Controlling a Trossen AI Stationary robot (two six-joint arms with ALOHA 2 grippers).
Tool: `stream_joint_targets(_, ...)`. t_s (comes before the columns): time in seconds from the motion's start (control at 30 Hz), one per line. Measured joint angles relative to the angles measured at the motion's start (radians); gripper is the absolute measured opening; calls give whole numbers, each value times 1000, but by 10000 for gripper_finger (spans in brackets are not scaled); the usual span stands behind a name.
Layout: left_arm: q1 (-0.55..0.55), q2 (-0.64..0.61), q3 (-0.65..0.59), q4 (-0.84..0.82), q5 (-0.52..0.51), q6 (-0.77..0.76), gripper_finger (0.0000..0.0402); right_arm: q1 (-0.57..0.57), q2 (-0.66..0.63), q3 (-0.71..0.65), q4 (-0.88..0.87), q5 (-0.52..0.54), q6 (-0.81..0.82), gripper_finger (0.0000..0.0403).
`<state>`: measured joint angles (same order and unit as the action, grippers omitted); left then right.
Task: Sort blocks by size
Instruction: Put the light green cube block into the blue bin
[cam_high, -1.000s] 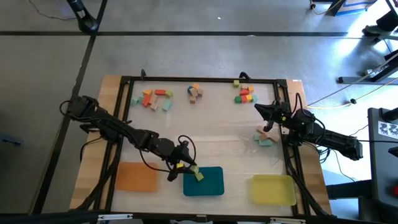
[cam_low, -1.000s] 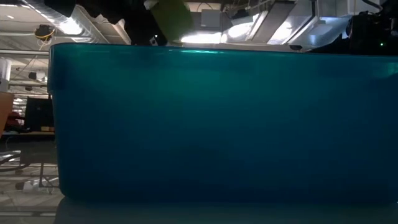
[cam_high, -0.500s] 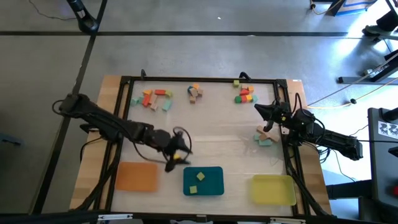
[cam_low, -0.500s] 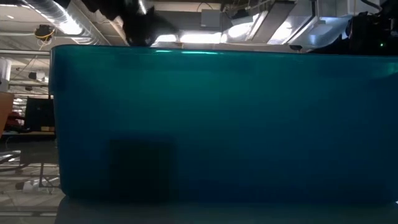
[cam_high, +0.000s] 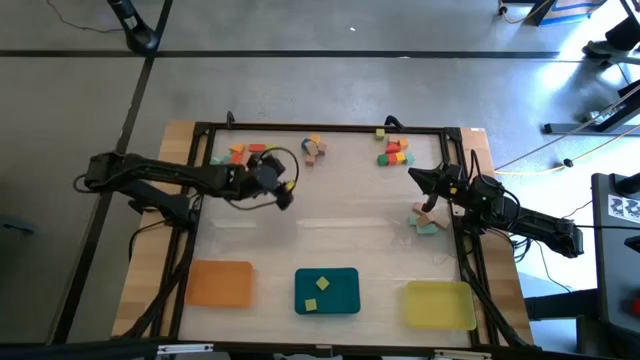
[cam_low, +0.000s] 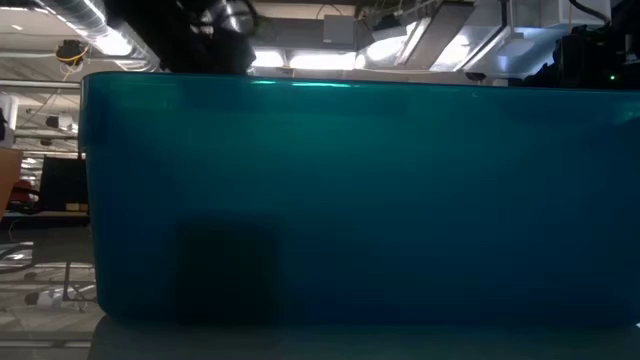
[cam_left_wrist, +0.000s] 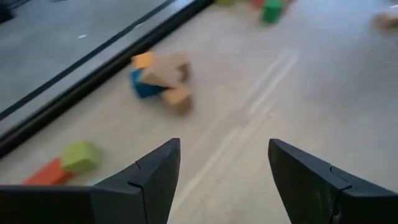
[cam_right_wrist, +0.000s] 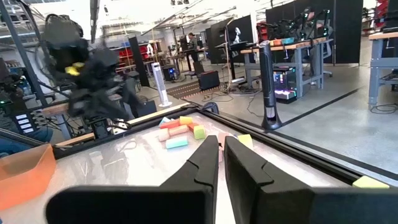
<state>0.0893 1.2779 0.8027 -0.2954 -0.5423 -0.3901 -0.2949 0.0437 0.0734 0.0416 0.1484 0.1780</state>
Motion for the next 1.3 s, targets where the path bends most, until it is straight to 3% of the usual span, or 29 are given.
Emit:
stream_joint_targets(0.53,324,129,-1,32,-2,-2,230,0,0,0,0,1,0,28)
stream_joint_targets(1.3,508,387,-1,196,41,13,230,0,0,0,-46,1,0,28)
